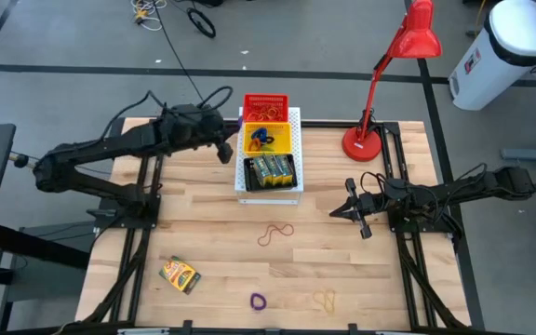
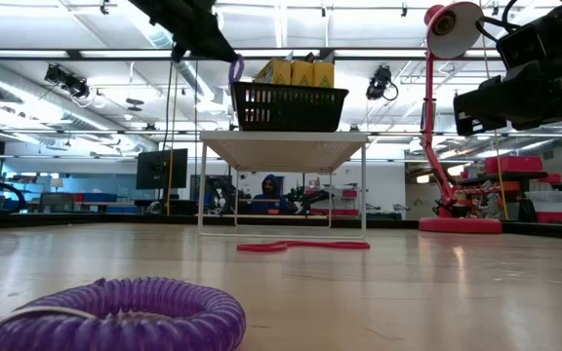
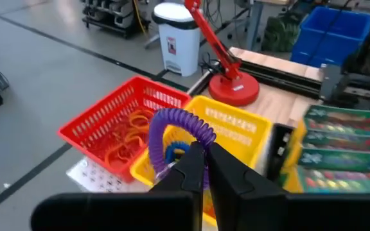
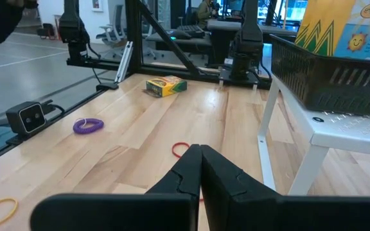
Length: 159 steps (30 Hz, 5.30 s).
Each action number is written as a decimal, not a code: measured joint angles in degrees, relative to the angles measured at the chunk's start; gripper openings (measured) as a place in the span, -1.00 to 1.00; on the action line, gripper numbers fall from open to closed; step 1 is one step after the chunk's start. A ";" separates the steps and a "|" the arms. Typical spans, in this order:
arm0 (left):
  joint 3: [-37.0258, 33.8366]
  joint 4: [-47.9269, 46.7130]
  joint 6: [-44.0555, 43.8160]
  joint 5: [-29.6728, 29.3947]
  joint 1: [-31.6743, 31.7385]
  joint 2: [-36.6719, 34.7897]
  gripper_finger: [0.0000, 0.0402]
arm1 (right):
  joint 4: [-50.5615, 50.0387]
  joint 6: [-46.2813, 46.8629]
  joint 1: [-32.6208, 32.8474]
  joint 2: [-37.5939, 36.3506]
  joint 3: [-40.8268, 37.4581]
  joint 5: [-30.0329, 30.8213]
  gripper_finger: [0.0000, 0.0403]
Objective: Pick & Place Office Desk Supplies
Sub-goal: Put the voilet spring keychain into the yellow bin on the shelf, then put the red rubber band into the red bin on the shelf
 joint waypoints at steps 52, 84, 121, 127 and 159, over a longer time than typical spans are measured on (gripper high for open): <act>-0.02 8.33 4.42 59.51 27.68 12.67 -0.93 | -0.02 0.11 0.01 -0.02 0.00 -0.02 -0.93; 7.48 -6.80 11.30 42.86 18.83 10.59 -0.32 | -0.02 0.07 0.01 -0.01 0.00 -0.01 -0.93; -50.38 36.01 1.90 0.64 -31.76 -23.40 -0.95 | -0.09 0.08 0.02 0.00 0.00 0.00 -0.93; -59.35 49.36 0.79 -8.03 -38.47 -23.26 -0.95 | 0.10 -2.98 0.01 0.01 0.00 0.00 -0.93; -59.41 48.94 -1.62 -8.41 -40.71 -21.48 -0.95 | 17.11 16.50 25.27 23.31 10.35 33.52 -0.97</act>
